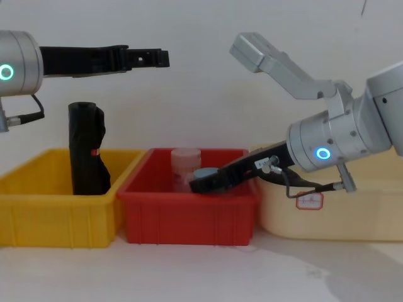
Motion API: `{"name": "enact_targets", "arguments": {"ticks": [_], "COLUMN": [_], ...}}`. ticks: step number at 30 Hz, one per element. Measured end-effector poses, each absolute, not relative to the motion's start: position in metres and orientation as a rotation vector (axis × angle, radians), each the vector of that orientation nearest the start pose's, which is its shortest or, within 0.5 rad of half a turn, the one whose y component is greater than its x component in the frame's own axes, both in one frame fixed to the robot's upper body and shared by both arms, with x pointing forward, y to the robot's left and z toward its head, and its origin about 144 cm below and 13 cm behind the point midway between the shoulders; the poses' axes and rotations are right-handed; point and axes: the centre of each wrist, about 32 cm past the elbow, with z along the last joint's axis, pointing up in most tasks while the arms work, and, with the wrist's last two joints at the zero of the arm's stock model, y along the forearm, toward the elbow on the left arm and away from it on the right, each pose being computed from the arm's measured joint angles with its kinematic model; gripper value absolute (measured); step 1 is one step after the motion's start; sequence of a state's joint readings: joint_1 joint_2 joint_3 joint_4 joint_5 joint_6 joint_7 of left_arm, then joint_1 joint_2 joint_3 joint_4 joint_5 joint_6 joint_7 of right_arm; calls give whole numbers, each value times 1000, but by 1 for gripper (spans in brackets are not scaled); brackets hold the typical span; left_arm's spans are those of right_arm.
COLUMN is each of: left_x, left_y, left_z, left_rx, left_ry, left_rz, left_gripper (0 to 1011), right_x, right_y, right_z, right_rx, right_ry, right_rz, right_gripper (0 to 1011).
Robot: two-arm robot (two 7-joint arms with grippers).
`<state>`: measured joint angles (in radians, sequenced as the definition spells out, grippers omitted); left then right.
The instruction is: Pick up the garbage bag with the one hand and transfer it to the other hand.
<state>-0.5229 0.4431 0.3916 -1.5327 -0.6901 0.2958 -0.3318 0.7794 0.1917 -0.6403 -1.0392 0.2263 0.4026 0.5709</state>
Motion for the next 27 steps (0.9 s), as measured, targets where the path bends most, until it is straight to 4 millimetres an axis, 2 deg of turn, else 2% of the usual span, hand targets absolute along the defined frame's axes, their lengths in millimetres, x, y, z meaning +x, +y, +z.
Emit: {"name": "enact_targets", "arguments": {"ticks": [11,18,24,27], "left_x": [561,561,561,561], "left_y": [247,247,247,247], "left_z": [1300,1300,1300,1300], "left_rx": [-67,-67,-67,-67], "left_ry": [70,70,70,70], "left_rz": [860,860,860,860], "left_gripper": [1001,1001,1001,1001], "right_x": [628,625,621,617], "right_y": [-152,-158,-173,-187], "right_z": [1261,1278,1293,1301], "right_rx": [-429,-360,-285,-241], "right_ry": [38,27,20,20], "right_rz": [-658,-692,-738,-776], "right_gripper": [666,666,666,666]}}
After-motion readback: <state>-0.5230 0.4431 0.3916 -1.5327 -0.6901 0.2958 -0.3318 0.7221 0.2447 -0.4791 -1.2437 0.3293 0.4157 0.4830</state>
